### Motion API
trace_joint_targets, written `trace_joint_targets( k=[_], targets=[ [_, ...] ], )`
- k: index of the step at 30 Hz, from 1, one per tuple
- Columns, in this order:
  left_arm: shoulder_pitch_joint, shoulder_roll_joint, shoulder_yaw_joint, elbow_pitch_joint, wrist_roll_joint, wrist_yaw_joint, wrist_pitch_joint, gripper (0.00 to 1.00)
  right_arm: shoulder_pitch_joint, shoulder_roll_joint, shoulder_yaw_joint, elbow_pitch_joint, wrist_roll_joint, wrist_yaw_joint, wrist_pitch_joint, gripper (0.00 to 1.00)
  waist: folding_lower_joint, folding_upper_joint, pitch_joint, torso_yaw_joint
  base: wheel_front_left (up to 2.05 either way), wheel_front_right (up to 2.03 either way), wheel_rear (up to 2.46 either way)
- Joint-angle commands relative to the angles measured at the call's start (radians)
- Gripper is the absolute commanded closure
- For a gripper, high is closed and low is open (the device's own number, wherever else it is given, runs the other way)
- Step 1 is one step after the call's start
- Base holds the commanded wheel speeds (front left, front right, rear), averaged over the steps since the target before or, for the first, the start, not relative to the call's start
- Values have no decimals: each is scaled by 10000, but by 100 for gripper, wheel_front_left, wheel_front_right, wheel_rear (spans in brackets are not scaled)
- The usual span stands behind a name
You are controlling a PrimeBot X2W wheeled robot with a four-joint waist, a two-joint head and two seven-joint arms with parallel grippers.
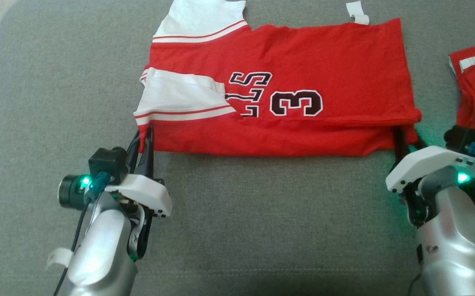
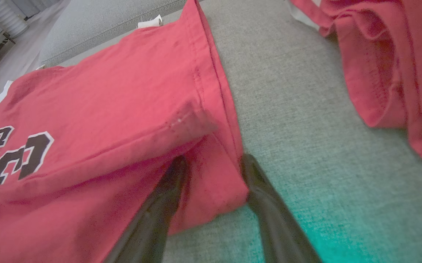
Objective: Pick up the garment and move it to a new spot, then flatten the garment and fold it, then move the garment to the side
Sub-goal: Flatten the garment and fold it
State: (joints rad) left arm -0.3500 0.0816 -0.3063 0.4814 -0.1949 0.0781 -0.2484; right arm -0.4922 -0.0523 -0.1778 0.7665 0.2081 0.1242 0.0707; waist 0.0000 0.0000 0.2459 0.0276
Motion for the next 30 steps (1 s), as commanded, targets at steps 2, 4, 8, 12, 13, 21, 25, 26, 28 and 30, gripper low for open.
trace_joint_targets(
  k=[2,4,8,12,13,21,25,26,28,30],
  targets=[
    [-226,229,441,-228,-2,25,-133,100,-135,19,326,-168,-150,65,-129,100,0,0,-101,-91,0,0,0],
    [-184,282,516,-203,-24,60,-133,100,-39,19,344,-277,-221,65,-206,100,0,0,-215,-163,0,0,0],
    [-1,388,669,-191,-78,108,-133,100,367,17,442,-684,-120,65,-155,100,0,0,-557,-266,0,0,0],
    [274,472,792,-265,-118,157,-133,100,1040,-66,564,-1393,213,65,159,100,0,0,-972,-261,0,0,0],
    [359,508,821,-294,-131,158,-133,100,1217,-74,581,-1608,333,65,281,100,0,0,-1064,-262,0,0,0],
    [1043,731,890,-575,-177,142,-133,100,2510,-233,582,-3395,809,65,1504,100,0,0,-1547,-286,0,0,0],
    [1519,750,746,-636,-211,103,-22,100,3305,-250,391,-4353,836,65,2287,100,0,0,-1704,-300,0,0,0],
    [1624,748,700,-620,-219,93,54,100,3486,-238,315,-4558,837,65,2440,100,0,0,-1724,-303,0,0,0],
    [1786,750,597,-539,-219,68,198,100,3789,-197,199,-4905,829,65,2676,100,0,0,-1741,-319,0,0,0],
    [1867,726,476,-428,-212,24,317,100,4004,-151,185,-5141,802,65,2829,100,0,0,-1737,-341,0,0,0]
  ],
)
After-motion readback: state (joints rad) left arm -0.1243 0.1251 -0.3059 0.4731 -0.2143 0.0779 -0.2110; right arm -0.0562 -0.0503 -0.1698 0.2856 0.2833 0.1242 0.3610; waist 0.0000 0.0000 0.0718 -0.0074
